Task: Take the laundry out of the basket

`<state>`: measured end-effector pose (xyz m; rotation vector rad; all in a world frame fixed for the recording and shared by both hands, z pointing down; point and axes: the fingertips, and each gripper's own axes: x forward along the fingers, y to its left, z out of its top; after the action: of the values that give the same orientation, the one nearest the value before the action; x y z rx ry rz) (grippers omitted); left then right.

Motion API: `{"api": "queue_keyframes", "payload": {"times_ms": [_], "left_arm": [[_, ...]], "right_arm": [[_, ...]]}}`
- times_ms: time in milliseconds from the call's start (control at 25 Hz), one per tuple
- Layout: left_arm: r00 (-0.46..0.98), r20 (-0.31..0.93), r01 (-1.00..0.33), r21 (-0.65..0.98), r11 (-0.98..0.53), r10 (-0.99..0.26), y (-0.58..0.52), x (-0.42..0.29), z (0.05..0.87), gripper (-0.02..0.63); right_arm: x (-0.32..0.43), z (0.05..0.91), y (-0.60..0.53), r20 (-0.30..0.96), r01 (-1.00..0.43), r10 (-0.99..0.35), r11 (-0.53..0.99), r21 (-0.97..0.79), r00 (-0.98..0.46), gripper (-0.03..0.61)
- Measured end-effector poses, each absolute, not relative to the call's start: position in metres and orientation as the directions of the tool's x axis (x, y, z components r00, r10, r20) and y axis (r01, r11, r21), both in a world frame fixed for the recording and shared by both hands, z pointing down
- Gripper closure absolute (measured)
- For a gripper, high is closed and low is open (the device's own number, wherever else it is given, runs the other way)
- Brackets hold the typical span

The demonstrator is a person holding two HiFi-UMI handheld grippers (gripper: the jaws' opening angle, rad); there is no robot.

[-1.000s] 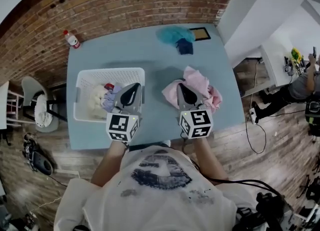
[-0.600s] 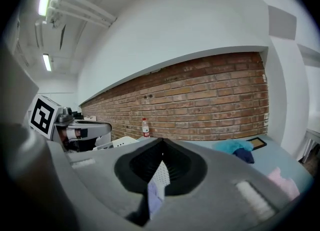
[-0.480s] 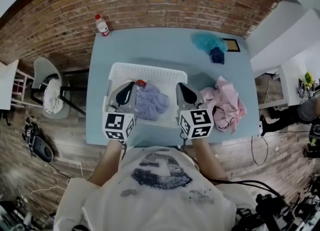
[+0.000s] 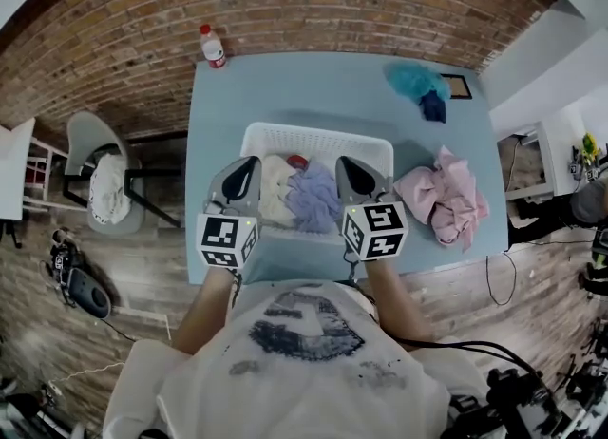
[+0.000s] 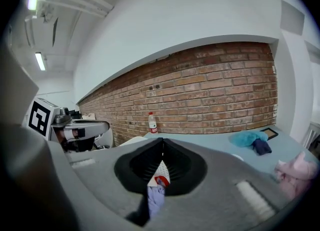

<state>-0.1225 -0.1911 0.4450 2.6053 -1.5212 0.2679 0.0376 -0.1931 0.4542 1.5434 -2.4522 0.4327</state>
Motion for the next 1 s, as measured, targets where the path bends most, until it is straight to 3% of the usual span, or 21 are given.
{"api": "queue_keyframes", "payload": {"times_ms": [520, 560, 640, 720, 800, 920, 1000], "left_arm": [[0.519, 0.210, -0.851, 0.036, -0.524, -0.828, -0.194, -0.153, 0.462, 0.623], [0.520, 0.209, -0.851, 0.038, -0.524, -0.828, -0.194, -0.154, 0.463, 0.623], [0.522, 0.209, -0.850, 0.039, -0.526, -0.827, -0.197, -0.156, 0.464, 0.623], [0.523, 0.214, -0.848, 0.031, -0.529, -0.825, -0.199, -0.158, 0.465, 0.623], [0.524, 0.220, -0.846, 0.025, -0.532, -0.823, -0.201, -0.160, 0.465, 0.623], [0.522, 0.228, -0.848, 0.031, -0.530, -0.822, -0.206, -0.164, 0.469, 0.623], [0.521, 0.235, -0.849, 0.036, -0.528, -0.821, -0.211, -0.165, 0.472, 0.623]], "right_arm": [[0.005, 0.476, -0.193, 0.389, -0.906, -0.819, 0.401, -0.139, -0.422, 0.567], [0.002, 0.478, -0.194, 0.402, -0.899, -0.805, 0.415, -0.142, -0.436, 0.511], [-0.003, 0.483, -0.197, 0.428, -0.883, -0.775, 0.445, -0.153, -0.465, 0.499], [-0.008, 0.487, -0.200, 0.456, -0.864, -0.740, 0.476, -0.164, -0.494, 0.438], [-0.014, 0.493, -0.204, 0.490, -0.842, -0.696, 0.508, -0.180, -0.525, 0.354], [-0.027, 0.509, -0.208, 0.560, -0.804, -0.607, 0.558, -0.206, -0.564, 0.154], [-0.038, 0.520, -0.210, 0.593, -0.777, -0.548, 0.586, -0.231, -0.590, 0.096]]}}
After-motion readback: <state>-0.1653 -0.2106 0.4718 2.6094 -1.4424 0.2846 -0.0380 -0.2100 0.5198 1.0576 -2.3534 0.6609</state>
